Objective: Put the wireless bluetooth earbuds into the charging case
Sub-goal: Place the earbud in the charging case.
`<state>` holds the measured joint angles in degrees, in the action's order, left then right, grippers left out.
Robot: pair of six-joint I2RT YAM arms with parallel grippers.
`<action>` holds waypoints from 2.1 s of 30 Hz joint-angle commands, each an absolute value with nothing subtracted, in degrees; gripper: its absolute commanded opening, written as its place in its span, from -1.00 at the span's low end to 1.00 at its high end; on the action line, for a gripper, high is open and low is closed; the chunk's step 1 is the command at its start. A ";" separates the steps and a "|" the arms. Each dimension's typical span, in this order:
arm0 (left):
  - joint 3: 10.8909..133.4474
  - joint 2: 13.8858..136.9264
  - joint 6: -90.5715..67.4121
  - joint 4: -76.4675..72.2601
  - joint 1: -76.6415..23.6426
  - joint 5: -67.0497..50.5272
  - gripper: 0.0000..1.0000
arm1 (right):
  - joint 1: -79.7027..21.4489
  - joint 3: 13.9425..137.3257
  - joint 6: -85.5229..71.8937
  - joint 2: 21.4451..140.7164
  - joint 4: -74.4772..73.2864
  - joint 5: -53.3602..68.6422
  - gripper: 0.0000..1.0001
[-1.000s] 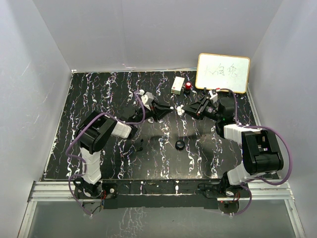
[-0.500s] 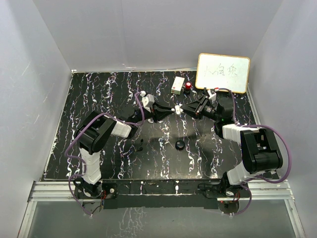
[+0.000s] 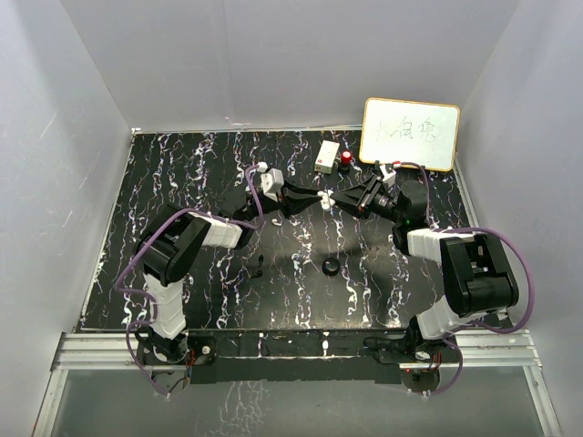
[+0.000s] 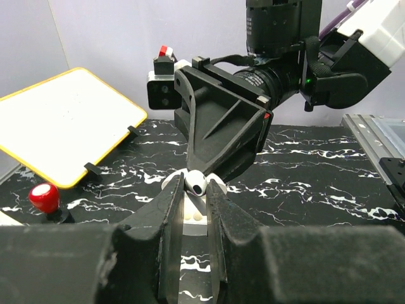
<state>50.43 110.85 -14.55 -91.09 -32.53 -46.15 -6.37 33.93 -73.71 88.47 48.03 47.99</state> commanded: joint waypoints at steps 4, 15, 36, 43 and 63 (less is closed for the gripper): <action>53.43 106.94 -13.28 -102.49 -32.61 -49.37 -1.00 | -6.64 34.34 -75.49 88.60 54.32 48.77 -1.00; 53.73 106.73 -11.20 -102.48 -32.62 -50.10 -1.00 | -6.68 33.82 -75.61 88.03 56.97 49.43 -1.00; 56.18 107.80 -9.23 -102.48 -32.68 -50.94 -1.00 | -6.68 30.06 -77.16 87.25 62.40 49.97 -1.00; 55.12 107.43 -8.82 -102.48 -32.61 -50.09 -1.00 | -6.65 29.90 -77.64 87.19 63.17 49.66 -1.00; 52.44 105.91 -6.74 -102.46 -33.12 -47.18 -1.00 | -6.68 30.16 -78.55 86.86 63.60 48.17 -1.00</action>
